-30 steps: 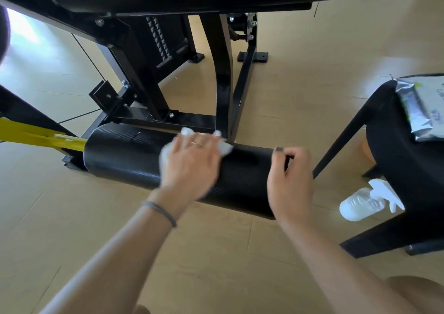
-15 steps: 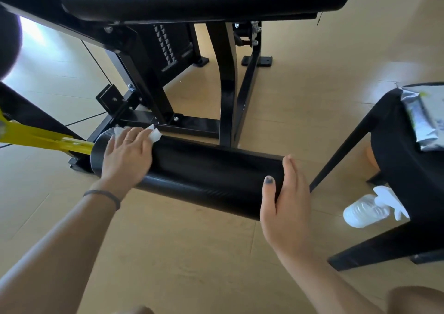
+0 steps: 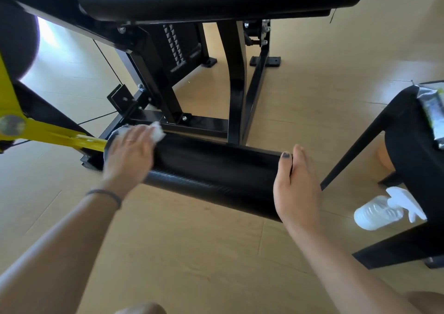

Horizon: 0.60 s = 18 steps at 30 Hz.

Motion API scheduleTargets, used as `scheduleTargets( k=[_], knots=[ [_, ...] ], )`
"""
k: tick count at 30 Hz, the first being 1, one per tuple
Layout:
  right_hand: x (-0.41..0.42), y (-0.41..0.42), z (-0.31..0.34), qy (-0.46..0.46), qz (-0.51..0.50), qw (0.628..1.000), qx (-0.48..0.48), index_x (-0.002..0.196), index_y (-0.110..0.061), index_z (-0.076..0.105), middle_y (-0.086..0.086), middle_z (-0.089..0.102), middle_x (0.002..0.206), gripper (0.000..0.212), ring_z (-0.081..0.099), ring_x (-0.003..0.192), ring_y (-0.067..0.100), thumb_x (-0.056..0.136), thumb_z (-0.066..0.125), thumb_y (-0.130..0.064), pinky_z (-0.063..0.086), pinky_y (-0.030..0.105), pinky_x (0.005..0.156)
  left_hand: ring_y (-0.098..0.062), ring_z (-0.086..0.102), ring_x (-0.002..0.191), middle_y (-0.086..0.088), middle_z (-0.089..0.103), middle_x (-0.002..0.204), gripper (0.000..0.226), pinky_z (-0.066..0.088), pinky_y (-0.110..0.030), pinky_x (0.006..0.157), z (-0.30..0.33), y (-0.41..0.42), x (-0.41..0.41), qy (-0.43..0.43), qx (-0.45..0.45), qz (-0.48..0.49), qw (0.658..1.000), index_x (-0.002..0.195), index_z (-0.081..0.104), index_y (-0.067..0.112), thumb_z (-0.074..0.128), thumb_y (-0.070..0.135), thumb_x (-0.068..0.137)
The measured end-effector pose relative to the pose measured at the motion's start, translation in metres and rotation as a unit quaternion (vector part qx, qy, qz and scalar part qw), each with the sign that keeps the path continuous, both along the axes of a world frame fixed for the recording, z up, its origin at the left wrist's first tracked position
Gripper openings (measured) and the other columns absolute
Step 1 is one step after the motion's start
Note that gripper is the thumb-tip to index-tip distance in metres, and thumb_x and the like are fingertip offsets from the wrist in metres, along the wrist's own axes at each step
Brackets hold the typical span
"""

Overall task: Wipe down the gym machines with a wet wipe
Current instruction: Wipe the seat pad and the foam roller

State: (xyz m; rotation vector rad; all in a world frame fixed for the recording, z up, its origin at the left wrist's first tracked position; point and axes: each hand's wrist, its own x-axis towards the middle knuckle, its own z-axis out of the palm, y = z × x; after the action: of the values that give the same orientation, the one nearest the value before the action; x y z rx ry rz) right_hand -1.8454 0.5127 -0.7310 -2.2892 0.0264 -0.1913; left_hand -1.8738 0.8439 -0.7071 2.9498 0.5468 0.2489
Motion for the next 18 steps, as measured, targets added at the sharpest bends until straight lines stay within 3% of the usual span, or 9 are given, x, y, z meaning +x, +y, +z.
scheduleTargets(
  k=[2, 4, 7, 9, 11, 12, 15, 17, 18],
  knots=[
    [0.000, 0.001, -0.001, -0.001, -0.007, 1.000, 0.005, 0.153, -0.005, 0.038, 0.011, 0.045, 0.155, 0.060, 0.041, 0.142, 0.024, 0.107, 0.024, -0.041, 0.036, 0.036, 0.113, -0.026, 0.025, 0.148, -0.003, 0.035, 0.159, 0.050, 0.018, -0.048, 0.123, 0.001, 0.019, 0.002, -0.016, -0.049, 0.085, 0.995, 0.155, 0.033, 0.023, 0.022, 0.023, 0.106],
    [0.000, 0.002, 0.000, -0.003, -0.015, 1.000, 0.008, 0.152, -0.005, 0.040, 0.010, 0.049, 0.151, 0.057, 0.044, 0.138, 0.024, 0.108, 0.025, -0.038, 0.037, 0.032, 0.107, -0.025, 0.029, 0.147, 0.001, 0.039, 0.157, 0.056, 0.022, -0.050, 0.120, -0.001, -0.012, 0.009, -0.017, -0.021, 0.083, 0.996, 0.156, 0.028, 0.030, 0.013, 0.033, 0.102],
    [-0.001, 0.004, -0.003, -0.009, -0.030, 0.999, 0.035, 0.151, -0.004, 0.042, 0.011, 0.050, 0.149, 0.056, 0.044, 0.137, 0.024, 0.109, 0.026, -0.036, 0.034, 0.028, 0.105, -0.019, 0.041, 0.138, 0.009, 0.047, 0.147, 0.059, 0.032, -0.046, 0.113, -0.004, -0.110, 0.013, -0.016, 0.051, -0.094, 0.994, 0.154, 0.026, 0.034, 0.011, 0.037, 0.098],
    [-0.002, 0.005, -0.006, -0.016, -0.034, 0.998, 0.058, 0.151, -0.005, 0.043, 0.010, 0.049, 0.151, 0.062, 0.041, 0.140, 0.022, 0.105, 0.022, -0.042, 0.032, 0.031, 0.111, -0.015, 0.031, 0.145, 0.012, 0.038, 0.155, 0.055, 0.021, -0.045, 0.121, -0.007, -0.174, -0.003, -0.008, 0.051, -0.214, 0.976, 0.155, 0.027, 0.032, 0.017, 0.035, 0.101],
    [-0.003, 0.003, -0.008, -0.008, -0.026, 0.997, 0.072, 0.153, -0.008, 0.040, 0.007, 0.043, 0.157, 0.071, 0.035, 0.146, 0.019, 0.100, 0.017, -0.049, 0.028, 0.033, 0.118, -0.012, 0.025, 0.148, 0.013, 0.033, 0.158, 0.051, 0.016, -0.042, 0.124, -0.002, -0.185, -0.007, -0.005, 0.037, -0.280, 0.959, 0.156, 0.027, 0.033, 0.024, 0.032, 0.105],
    [-0.003, 0.001, -0.009, 0.003, -0.016, 0.997, 0.075, 0.155, -0.009, 0.038, 0.005, 0.039, 0.160, 0.074, 0.030, 0.149, 0.016, 0.099, 0.015, -0.052, 0.023, 0.031, 0.121, -0.012, 0.029, 0.146, 0.013, 0.036, 0.156, 0.049, 0.021, -0.041, 0.122, -0.002, -0.168, -0.004, -0.014, 0.057, -0.281, 0.958, 0.155, 0.028, 0.035, 0.027, 0.030, 0.106],
    [-0.010, -0.004, -0.010, 0.001, 0.015, 0.998, 0.056, 0.159, -0.012, 0.030, 0.002, 0.028, 0.166, 0.077, 0.020, 0.154, 0.013, 0.099, 0.012, -0.057, 0.016, 0.026, 0.121, -0.020, 0.041, 0.137, 0.010, 0.046, 0.150, 0.048, 0.033, -0.043, 0.113, -0.005, -0.074, 0.008, -0.014, 0.061, -0.112, 0.992, 0.149, 0.038, 0.037, 0.023, 0.031, 0.105],
    [-0.020, -0.006, -0.012, -0.016, 0.034, 0.999, 0.038, 0.161, -0.012, 0.024, 0.001, 0.021, 0.168, 0.071, 0.014, 0.155, 0.013, 0.104, 0.015, -0.054, 0.015, 0.029, 0.124, -0.021, 0.031, 0.146, 0.004, 0.042, 0.155, 0.051, 0.022, -0.044, 0.121, -0.004, -0.028, 0.008, -0.011, -0.013, 0.028, 0.999, 0.151, 0.038, 0.030, 0.017, 0.033, 0.105],
    [-0.026, -0.006, -0.015, -0.023, 0.041, 0.998, 0.033, 0.161, -0.013, 0.022, 0.000, 0.018, 0.169, 0.069, 0.011, 0.156, 0.011, 0.105, 0.017, -0.052, 0.015, 0.030, 0.125, -0.020, 0.028, 0.148, 0.004, 0.040, 0.156, 0.052, 0.019, -0.044, 0.123, -0.003, -0.027, 0.008, -0.018, -0.031, 0.052, 0.998, 0.152, 0.036, 0.029, 0.016, 0.035, 0.104]
  ],
)
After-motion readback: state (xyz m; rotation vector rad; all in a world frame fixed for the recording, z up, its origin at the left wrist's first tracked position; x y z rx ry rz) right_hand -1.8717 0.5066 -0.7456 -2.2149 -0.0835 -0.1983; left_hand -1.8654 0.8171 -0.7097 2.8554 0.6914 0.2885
